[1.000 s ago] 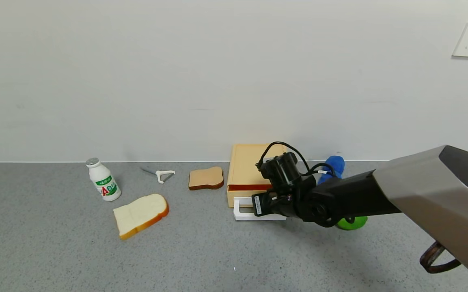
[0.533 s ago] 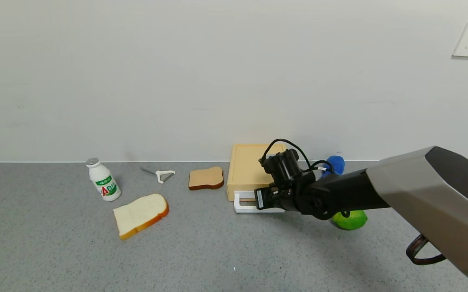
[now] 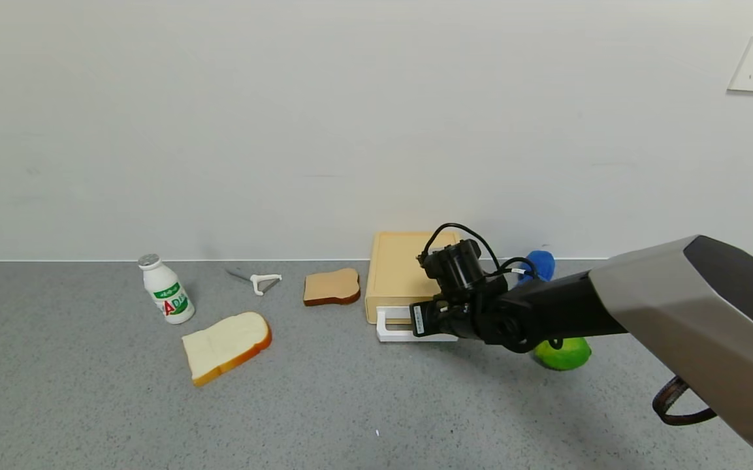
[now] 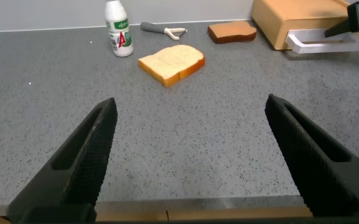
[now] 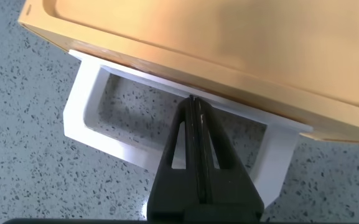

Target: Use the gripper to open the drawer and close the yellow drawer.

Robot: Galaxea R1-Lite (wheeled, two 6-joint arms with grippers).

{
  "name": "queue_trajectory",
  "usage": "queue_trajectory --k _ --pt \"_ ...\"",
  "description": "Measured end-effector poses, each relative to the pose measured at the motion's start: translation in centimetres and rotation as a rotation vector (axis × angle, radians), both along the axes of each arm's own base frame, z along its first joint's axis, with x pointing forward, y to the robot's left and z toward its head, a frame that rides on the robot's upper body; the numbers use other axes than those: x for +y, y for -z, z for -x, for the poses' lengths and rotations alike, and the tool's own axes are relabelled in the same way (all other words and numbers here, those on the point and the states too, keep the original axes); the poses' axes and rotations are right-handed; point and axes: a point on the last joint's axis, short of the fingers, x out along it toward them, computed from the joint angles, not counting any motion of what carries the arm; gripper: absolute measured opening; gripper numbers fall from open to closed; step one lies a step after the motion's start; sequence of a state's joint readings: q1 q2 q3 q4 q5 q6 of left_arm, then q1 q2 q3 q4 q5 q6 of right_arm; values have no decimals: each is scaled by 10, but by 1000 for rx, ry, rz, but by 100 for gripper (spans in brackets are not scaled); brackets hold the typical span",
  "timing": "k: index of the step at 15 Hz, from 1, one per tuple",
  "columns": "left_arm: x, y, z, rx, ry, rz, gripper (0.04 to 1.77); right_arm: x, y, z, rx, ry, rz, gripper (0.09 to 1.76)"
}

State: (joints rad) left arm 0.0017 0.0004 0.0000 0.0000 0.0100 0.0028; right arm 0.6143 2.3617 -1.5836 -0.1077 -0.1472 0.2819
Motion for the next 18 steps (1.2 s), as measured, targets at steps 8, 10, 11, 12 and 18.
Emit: queue_trajectory --k 8,10,11,12,18 --pt "0 0 0 0 0 0 172 -9 -43 28 44 -47 3 12" --pt "0 0 0 0 0 0 172 -18 -60 41 40 -82 -10 12" --pt "0 0 0 0 0 0 172 -25 -70 49 30 -100 -11 12" --pt "0 0 0 0 0 0 172 -32 -78 57 23 -117 -7 12" --pt "0 0 0 0 0 0 172 -81 -124 108 -70 -169 23 12"
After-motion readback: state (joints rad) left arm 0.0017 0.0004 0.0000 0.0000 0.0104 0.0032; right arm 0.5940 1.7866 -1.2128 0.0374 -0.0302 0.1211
